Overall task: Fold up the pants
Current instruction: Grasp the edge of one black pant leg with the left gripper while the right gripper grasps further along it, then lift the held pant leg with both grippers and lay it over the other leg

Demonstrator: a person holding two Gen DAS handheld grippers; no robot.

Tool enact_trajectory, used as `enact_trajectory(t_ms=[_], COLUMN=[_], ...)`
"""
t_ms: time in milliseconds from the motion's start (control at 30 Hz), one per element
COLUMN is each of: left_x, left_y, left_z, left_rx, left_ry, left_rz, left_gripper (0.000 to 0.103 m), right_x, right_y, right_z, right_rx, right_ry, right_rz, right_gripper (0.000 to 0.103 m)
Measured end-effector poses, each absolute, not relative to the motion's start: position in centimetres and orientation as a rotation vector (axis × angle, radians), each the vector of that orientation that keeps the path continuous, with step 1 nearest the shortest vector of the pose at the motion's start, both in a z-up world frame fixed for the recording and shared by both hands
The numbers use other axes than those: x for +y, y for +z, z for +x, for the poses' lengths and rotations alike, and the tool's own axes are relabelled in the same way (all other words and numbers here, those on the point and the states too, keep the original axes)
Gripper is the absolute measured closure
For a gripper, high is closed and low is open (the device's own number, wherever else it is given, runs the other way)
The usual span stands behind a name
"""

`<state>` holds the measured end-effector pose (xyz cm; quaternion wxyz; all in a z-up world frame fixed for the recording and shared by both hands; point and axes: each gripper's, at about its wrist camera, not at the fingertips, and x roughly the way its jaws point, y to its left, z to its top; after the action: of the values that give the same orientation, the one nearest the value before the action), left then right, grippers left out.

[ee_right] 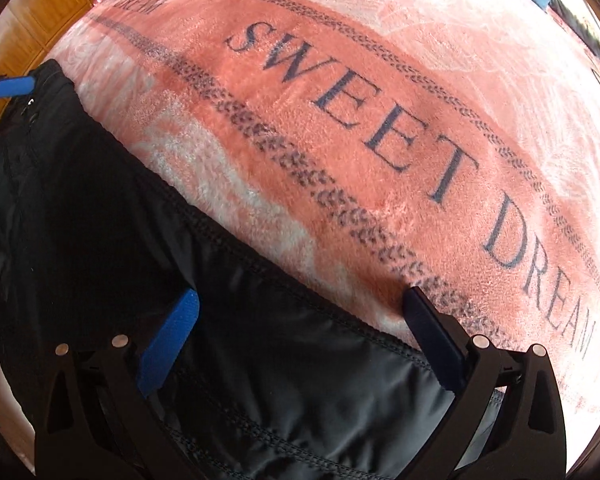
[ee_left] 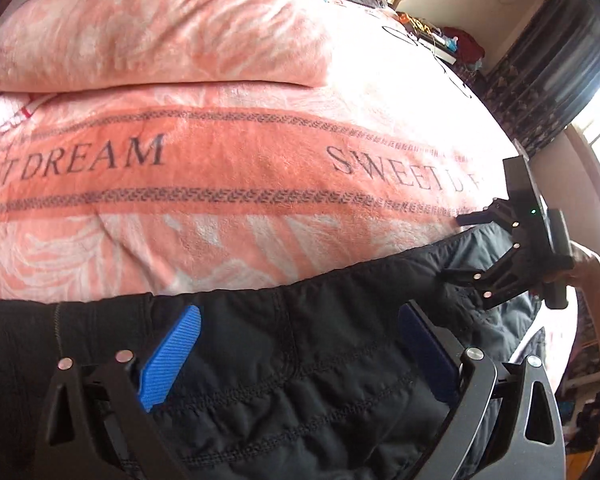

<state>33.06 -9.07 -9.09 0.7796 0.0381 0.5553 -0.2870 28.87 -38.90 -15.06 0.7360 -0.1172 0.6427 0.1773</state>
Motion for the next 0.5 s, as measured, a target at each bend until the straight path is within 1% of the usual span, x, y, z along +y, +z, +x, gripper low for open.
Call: enact_trajectory(t_ms=[33,100,167,200,233,267,500], left_x=[-9.5,-10.5,-11.3,-11.7,-12.0,-12.3,-14.2], left_y=[-9.4,-10.3,-11.0,-11.0,-11.1,-11.2,-11.6], left_z=[33.1,33.4,33.5,33.4,33.5,33.5,34.9], left_rx=[1.219,1.259,1.248,1.227,1.209,1.195,1.167], left_ry=[-0.631,-0.64,-0.652,-0.66,-0.669,-0.686,-0.864], left_rz=[0.115,0.187,0.272,0.314,0.346,0.365,0.318], left_gripper=[0.004,0.004,0.004,0.004,0.004,0.004,0.004], right_x=[-39.0,-38.8,-38.2,-37.9,-37.9,-38.2,-40.6], right_y=[-14.9,-14.4,-13.5,-13.2,-12.8,-12.5,-7.2], right_z=[28.5,27.3,25.9,25.4,24.8,24.2,21.7], right_rx=[1.407,1.361,1.306,1.298,1.286,1.279,1.088], right_ry=[0.382,0.389,0.44,0.442,0.443,0.461,0.527], right_rz=[-0.269,-0.313,-0.351,-0.37,-0.398,-0.404,-0.227], right_gripper=[0.002,0.013,0.055,0.067,0.093,0.097,0.099])
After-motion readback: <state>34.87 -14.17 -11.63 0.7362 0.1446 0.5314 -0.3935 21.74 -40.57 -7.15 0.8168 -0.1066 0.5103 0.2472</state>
